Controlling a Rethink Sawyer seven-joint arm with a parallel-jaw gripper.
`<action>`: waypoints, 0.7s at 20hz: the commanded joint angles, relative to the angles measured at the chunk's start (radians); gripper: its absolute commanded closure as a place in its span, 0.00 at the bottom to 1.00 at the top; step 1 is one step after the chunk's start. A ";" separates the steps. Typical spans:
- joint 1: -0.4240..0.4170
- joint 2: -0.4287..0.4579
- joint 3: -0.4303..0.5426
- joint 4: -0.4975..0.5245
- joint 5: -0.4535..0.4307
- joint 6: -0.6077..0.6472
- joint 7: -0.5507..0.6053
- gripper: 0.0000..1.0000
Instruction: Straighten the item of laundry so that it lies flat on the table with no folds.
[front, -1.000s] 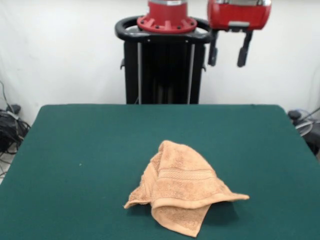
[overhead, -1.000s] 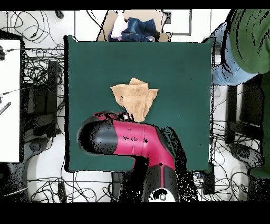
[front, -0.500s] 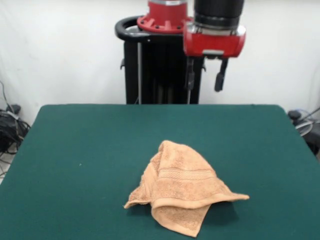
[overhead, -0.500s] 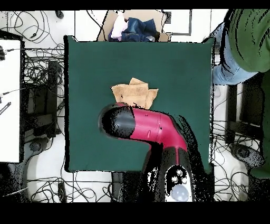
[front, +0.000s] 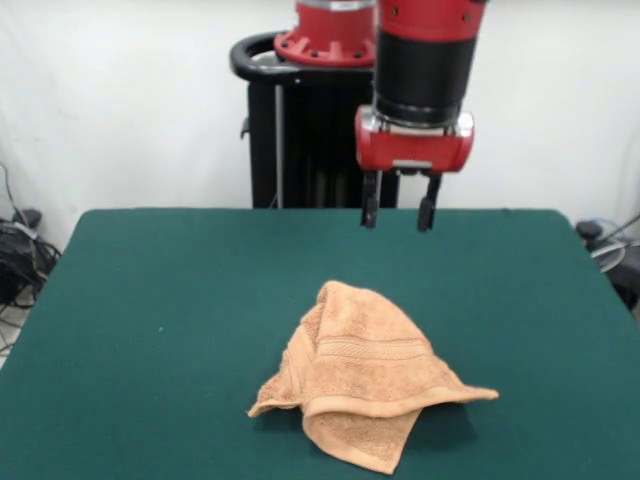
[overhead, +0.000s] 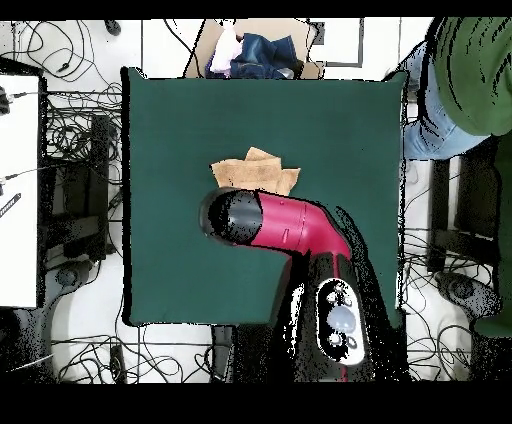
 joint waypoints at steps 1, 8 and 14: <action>0.047 0.073 0.042 -0.095 -0.017 0.029 0.134 0.00; 0.069 0.100 0.028 -0.152 -0.005 0.025 0.155 0.00; 0.100 0.085 -0.012 -0.245 -0.004 0.159 0.166 0.00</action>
